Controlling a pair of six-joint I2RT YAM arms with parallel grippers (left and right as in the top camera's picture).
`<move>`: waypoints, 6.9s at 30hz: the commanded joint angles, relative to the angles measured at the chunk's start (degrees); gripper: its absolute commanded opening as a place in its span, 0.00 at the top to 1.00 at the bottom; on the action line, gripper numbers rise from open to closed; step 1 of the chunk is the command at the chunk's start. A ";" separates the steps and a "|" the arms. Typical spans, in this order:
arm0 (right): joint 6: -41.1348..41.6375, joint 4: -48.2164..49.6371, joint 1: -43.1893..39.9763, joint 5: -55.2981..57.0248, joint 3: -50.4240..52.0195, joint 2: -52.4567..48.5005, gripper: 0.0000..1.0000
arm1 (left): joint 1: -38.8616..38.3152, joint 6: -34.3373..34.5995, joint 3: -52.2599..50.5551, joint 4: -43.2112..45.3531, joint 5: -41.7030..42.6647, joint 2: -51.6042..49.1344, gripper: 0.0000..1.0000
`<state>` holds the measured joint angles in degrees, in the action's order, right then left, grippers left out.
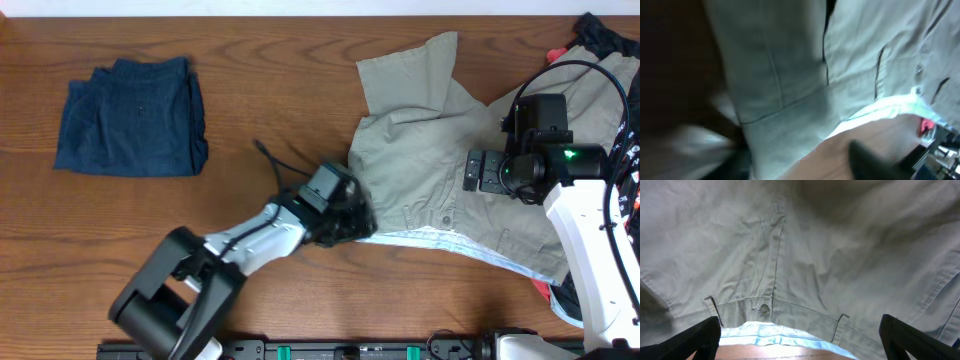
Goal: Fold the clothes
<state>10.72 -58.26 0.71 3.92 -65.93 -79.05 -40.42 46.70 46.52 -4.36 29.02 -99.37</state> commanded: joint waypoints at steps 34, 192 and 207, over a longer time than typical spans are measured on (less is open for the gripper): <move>1.27 -1.40 -0.44 2.23 -0.90 0.13 0.01 | 45.18 -26.01 19.69 -20.11 -20.72 3.50 0.31; 3.39 39.17 -1.97 -13.35 -0.83 -24.09 0.01 | 26.40 -25.38 15.47 -32.85 -22.21 -6.93 0.27; 24.28 -4.35 -2.89 -13.40 -0.42 -9.27 0.01 | 33.40 -19.47 17.14 -49.53 -23.28 9.81 0.21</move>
<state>24.40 -59.57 -1.61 -9.37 -66.63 -89.06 -8.58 22.68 62.85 -51.51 6.83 -91.74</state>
